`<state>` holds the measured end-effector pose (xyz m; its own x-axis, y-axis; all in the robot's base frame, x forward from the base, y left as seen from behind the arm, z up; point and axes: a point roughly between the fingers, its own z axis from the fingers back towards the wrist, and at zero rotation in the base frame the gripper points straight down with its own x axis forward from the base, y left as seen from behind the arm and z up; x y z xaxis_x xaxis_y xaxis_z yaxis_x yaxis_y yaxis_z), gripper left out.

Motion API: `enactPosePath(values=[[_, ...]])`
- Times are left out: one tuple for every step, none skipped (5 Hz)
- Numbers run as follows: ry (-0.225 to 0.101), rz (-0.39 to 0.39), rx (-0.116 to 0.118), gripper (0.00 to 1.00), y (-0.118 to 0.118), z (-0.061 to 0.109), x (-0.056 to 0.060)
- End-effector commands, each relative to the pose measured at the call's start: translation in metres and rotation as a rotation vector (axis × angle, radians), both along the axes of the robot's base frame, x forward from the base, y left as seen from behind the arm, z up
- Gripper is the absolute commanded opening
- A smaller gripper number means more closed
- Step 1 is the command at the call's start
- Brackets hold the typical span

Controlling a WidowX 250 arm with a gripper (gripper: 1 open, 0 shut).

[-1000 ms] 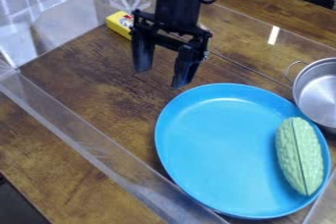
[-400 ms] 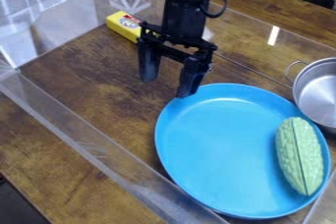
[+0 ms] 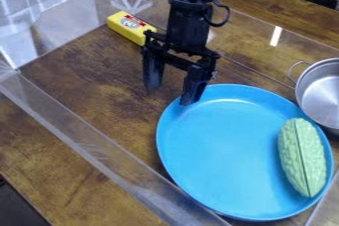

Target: Remove the white object from inside the blue tray and put it on the table

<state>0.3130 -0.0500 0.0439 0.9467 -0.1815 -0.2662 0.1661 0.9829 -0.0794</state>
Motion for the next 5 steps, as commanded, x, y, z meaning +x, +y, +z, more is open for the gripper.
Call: enactPosePath(values=[[-0.055, -0.027, -0.010, 1.00, -0.0096, 0.0121, 0.0095], [-0.050, -0.034, -0.012, 1.00, -0.0117, 0.0095, 0.0105], [-0.050, -0.040, -0.015, 1.00, -0.0133, 0.0082, 0.0121], [-0.057, -0.046, -0.017, 1.00, -0.0146, 0.0097, 0.0144], [-0.065, -0.054, -0.021, 1.00, -0.0164, 0.0115, 0.0169]])
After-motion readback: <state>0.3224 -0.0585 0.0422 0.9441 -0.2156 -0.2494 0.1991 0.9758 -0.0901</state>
